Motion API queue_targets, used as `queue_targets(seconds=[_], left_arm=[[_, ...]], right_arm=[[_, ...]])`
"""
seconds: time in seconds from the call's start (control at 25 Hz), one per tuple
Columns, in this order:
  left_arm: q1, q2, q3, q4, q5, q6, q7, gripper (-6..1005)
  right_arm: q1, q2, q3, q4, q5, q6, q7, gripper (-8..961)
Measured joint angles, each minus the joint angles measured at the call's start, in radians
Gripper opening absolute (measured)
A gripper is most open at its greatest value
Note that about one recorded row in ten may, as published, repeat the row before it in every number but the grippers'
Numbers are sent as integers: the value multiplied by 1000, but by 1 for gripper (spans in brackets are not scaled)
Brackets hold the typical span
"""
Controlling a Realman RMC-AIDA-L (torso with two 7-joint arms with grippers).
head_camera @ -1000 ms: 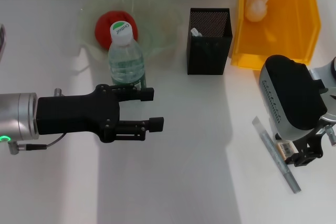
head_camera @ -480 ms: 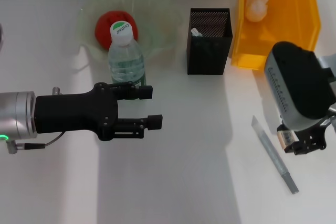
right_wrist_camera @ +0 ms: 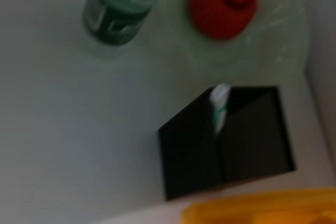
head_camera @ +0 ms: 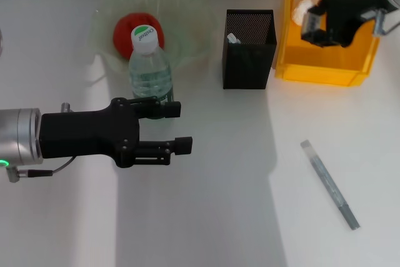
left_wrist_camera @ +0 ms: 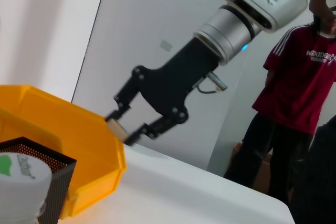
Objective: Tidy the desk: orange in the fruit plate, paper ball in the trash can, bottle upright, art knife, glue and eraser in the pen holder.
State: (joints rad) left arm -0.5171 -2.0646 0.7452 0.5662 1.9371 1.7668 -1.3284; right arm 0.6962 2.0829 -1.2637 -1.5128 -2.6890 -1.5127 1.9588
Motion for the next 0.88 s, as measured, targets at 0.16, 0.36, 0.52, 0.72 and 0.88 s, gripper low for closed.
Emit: queue_targets(seconds=[0.16, 0.36, 0.52, 0.72, 0.88], left_arm=[[-2, 0, 1, 1, 0, 1, -1, 796], [-1, -1, 1, 1, 0, 4, 0, 796], [1, -1, 0, 1, -6, 9, 2, 796], [4, -1, -1, 1, -11, 20, 4, 796], [5, -1, -1, 1, -11, 22, 4, 796]], right_arm=[[47, 0, 0, 141, 88, 227, 45, 392], [97, -2, 1, 288, 161, 298, 25, 400], [104, -1, -6, 317, 163, 326, 23, 405], [95, 0, -4, 313, 180, 326, 28, 492], [66, 2, 2, 240, 192, 282, 61, 633]])
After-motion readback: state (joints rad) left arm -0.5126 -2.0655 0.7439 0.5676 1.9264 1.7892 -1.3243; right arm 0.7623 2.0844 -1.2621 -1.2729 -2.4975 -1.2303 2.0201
